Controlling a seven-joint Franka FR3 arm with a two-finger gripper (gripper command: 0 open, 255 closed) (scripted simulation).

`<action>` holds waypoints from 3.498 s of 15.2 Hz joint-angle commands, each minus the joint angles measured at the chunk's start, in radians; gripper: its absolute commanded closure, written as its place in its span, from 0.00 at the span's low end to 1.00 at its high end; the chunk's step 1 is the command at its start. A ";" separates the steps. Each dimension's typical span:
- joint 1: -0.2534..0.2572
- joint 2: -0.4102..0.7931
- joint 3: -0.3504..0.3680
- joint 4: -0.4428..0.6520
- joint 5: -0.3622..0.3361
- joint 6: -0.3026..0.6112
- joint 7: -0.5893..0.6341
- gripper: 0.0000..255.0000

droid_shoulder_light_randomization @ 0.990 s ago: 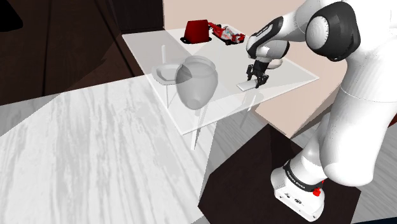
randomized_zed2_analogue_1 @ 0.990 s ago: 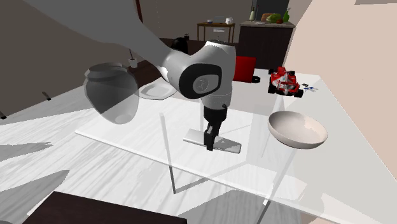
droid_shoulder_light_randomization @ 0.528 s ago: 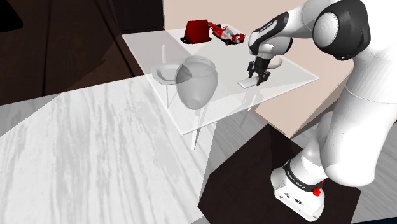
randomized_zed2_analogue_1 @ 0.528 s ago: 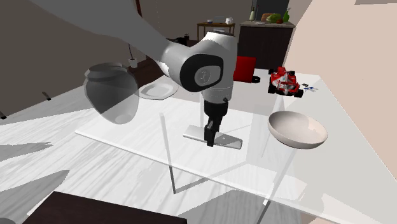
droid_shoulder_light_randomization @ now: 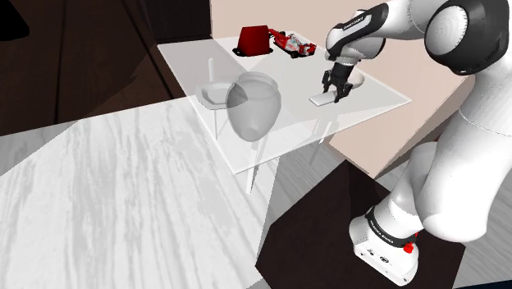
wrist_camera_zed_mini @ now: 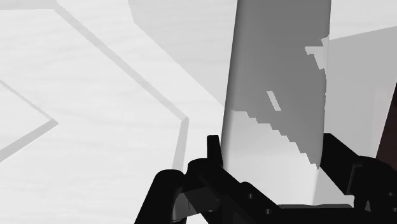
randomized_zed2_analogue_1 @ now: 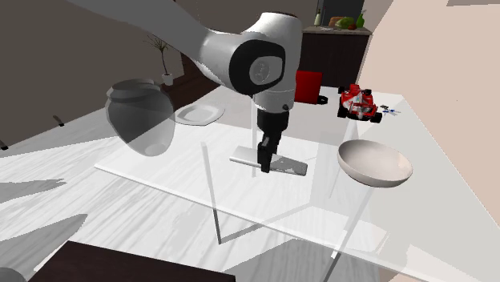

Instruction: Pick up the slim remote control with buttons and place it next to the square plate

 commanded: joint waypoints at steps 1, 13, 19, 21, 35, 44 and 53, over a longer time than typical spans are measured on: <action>0.016 -0.028 -0.015 0.006 -0.031 -0.019 0.020 1.00; 0.151 -0.057 0.041 0.047 -0.069 -0.063 0.237 1.00; 0.207 0.008 0.105 0.111 -0.014 -0.085 0.337 1.00; 0.221 0.037 0.127 0.143 0.009 -0.096 0.366 1.00; 0.205 0.180 0.214 0.164 0.133 -0.021 0.371 1.00; 0.183 0.225 0.243 0.144 0.179 0.031 0.342 1.00; 0.188 0.223 0.242 0.133 0.180 0.040 0.342 0.00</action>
